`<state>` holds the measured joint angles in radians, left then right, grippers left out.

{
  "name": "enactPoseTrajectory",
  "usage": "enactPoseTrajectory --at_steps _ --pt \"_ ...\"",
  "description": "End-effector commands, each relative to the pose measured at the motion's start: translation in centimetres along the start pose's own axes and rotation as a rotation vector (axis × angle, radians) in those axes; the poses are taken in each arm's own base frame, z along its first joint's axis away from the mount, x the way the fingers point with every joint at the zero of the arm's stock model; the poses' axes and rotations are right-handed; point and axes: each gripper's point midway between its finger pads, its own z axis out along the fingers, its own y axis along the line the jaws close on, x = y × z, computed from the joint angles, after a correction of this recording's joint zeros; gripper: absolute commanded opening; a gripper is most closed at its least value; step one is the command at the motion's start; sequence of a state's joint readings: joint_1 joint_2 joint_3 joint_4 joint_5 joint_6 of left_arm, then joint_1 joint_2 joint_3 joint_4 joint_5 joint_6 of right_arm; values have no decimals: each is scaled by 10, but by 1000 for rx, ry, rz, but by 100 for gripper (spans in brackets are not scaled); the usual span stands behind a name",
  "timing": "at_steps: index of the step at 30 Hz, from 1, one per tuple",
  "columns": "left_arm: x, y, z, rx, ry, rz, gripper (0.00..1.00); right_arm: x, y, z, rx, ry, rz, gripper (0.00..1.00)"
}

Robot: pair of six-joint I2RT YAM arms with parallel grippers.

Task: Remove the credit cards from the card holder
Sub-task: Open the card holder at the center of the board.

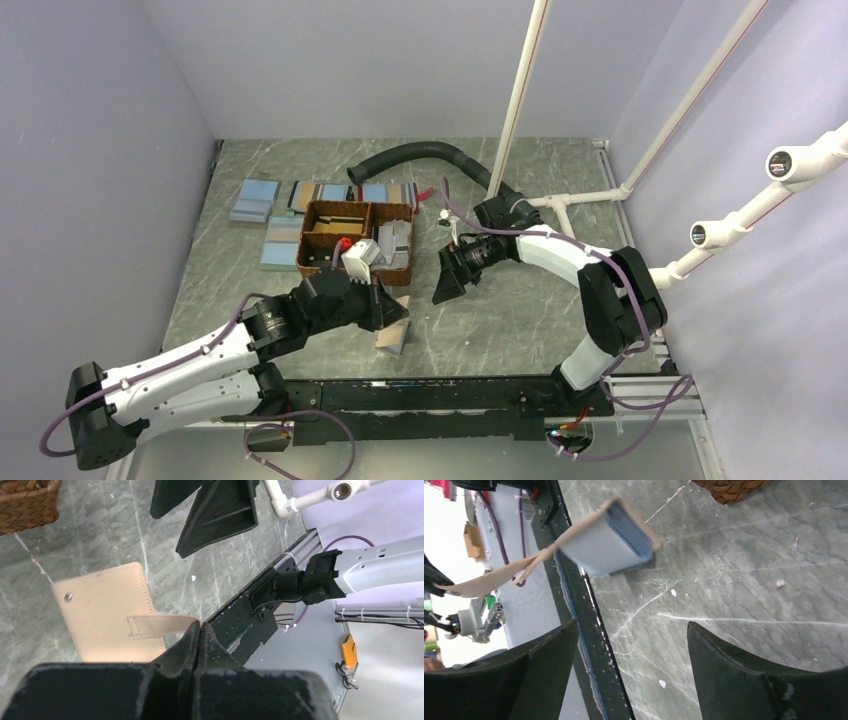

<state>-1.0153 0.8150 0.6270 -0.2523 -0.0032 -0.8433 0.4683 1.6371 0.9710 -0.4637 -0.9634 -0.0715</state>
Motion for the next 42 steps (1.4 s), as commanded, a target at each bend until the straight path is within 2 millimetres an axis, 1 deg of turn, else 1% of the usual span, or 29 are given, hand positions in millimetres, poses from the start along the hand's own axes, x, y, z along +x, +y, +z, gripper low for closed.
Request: enactPoseTrajectory --at_steps 1,2,6,9,14,16,17,19,20,22,23,25,27,29,32,33,35,36,37,38,40,41,42 --pt "-25 -42 -1 134 -29 45 0 -11 5 -14 49 -21 -147 84" --pt "-26 -44 0 137 -24 47 0 -9 9 -15 33 -21 -164 85" --pt "-23 -41 9 116 15 49 0 -3 24 -17 -49 -18 -216 87" --pt "-28 -42 10 119 -2 31 0 -1 27 -18 -62 -19 -237 87" --pt "-50 -54 1 169 -101 -6 0 -3 28 -19 -55 -24 -242 87" --pt "-54 -49 -6 136 -123 -26 0 -3 27 -19 -51 -24 -239 87" --pt "-50 -39 -10 89 -115 -41 0 -4 27 -20 -50 -24 -238 87" --pt "-40 -7 -24 -53 -113 -110 0 -4 27 -19 -51 -24 -238 87" --pt "-26 20 -32 -165 -92 -148 0 -3 26 -19 -52 -23 -235 87" --pt "-5 58 -49 -307 -83 -220 0 -3 26 -18 -51 -21 -234 87" --pt "7 75 -58 -370 -81 -268 0 -3 25 -18 -53 -18 -231 87" --pt "27 103 -74 -468 -78 -352 0 -2 25 -17 -54 -17 -228 87" --pt "43 124 -88 -554 -82 -438 0 -1 25 -17 -60 -14 -223 87" --pt "55 140 -102 -639 -86 -506 0 -2 25 -16 -65 -13 -220 87" --pt "66 161 -127 -813 -98 -590 0 -2 25 -15 -75 -5 -211 87" --pt "67 165 -137 -882 -106 -619 2 -2 24 -14 -77 -2 -207 87" --pt "71 174 -157 -1032 -115 -662 7 -2 25 -14 -81 0 -204 87" --pt "70 175 -162 -1084 -116 -663 13 -2 25 -13 -83 1 -204 87" --pt "67 173 -164 -1116 -116 -663 23 -2 25 -13 -83 1 -204 87" --pt "64 171 -167 -1152 -110 -648 40 -2 26 -13 -84 1 -207 87" --pt "52 164 -164 -1188 -93 -592 61 -2 27 -14 -85 1 -212 87" --pt "43 159 -162 -1187 -91 -561 68 -2 27 -14 -84 1 -214 87" --pt "35 154 -159 -1178 -90 -526 71 -2 27 -14 -83 0 -216 87"
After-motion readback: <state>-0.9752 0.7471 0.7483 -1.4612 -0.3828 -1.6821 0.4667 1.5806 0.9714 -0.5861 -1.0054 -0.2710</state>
